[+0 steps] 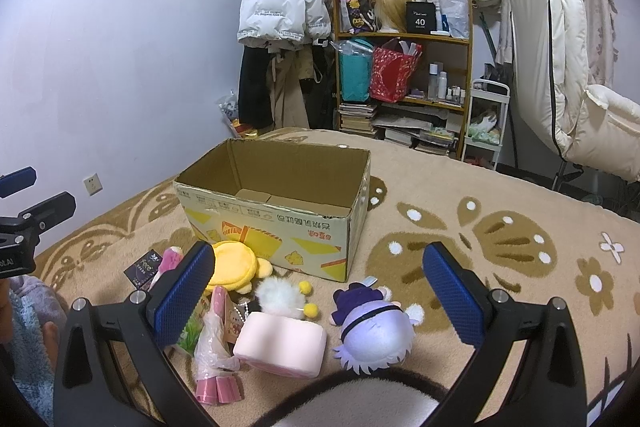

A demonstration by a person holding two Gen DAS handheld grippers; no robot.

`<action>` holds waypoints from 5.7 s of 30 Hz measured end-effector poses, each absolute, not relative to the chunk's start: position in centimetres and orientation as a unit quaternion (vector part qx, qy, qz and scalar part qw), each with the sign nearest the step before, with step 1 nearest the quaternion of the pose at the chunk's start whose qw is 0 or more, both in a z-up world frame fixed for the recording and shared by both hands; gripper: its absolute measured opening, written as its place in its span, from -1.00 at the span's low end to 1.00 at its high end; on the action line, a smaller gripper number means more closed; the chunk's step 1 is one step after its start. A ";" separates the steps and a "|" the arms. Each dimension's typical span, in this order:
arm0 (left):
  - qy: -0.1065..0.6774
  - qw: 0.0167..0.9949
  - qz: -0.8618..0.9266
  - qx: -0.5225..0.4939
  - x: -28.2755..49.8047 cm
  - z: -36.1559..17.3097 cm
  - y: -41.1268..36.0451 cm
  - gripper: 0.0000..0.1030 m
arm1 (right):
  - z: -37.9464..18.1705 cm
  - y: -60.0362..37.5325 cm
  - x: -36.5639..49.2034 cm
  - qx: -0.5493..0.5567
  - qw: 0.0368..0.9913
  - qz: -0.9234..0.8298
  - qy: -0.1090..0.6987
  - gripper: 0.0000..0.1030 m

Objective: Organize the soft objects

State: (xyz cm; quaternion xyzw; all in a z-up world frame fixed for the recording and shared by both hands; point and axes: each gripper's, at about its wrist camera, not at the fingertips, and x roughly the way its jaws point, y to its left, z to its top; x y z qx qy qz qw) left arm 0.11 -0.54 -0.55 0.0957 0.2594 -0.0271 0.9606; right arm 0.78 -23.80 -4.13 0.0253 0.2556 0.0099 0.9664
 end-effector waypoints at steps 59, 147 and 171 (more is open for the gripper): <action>0.462 0.881 -0.029 0.095 14.0 -5.9 -0.5 1.00 | -8.8 -27.3 8.7 0.086 0.924 -0.003 0.373 1.00; 0.396 0.917 -0.035 0.033 14.2 -5.2 2.2 -0.13 | -6.2 -26.8 5.3 0.093 0.935 -0.006 0.343 0.26; 0.313 0.938 -0.101 0.112 17.3 -1.5 -6.1 -0.12 | -1.6 -24.3 9.1 0.046 0.955 0.037 0.289 0.27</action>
